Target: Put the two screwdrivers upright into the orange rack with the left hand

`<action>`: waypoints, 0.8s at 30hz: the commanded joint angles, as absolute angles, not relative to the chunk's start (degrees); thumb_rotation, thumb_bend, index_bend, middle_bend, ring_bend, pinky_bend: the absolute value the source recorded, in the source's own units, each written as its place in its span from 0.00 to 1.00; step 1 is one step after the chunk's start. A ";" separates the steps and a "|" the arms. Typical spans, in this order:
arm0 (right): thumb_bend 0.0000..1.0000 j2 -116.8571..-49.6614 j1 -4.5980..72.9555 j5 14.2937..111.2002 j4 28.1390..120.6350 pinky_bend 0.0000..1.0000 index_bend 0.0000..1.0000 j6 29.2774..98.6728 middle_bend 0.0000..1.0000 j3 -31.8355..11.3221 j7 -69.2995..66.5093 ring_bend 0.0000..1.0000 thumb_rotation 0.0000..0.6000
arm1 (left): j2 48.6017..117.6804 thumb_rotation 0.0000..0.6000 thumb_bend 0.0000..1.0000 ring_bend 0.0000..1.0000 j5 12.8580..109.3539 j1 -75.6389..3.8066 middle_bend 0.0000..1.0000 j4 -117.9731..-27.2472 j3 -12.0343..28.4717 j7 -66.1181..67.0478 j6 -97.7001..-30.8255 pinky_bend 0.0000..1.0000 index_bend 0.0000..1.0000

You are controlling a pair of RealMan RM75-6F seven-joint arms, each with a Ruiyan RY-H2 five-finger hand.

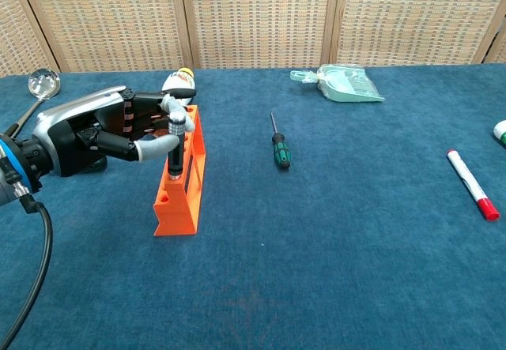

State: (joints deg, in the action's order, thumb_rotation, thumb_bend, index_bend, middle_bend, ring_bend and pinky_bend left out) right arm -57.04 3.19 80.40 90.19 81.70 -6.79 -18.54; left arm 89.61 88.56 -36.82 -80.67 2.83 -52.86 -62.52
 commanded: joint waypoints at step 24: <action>0.00 -56.87 3.09 80.71 90.51 0.00 0.00 81.95 0.00 -6.70 -18.65 0.00 1.00 | 71.18 1.00 1.00 0.00 95.11 -36.13 0.00 -95.76 1.63 -32.33 -66.83 0.00 0.26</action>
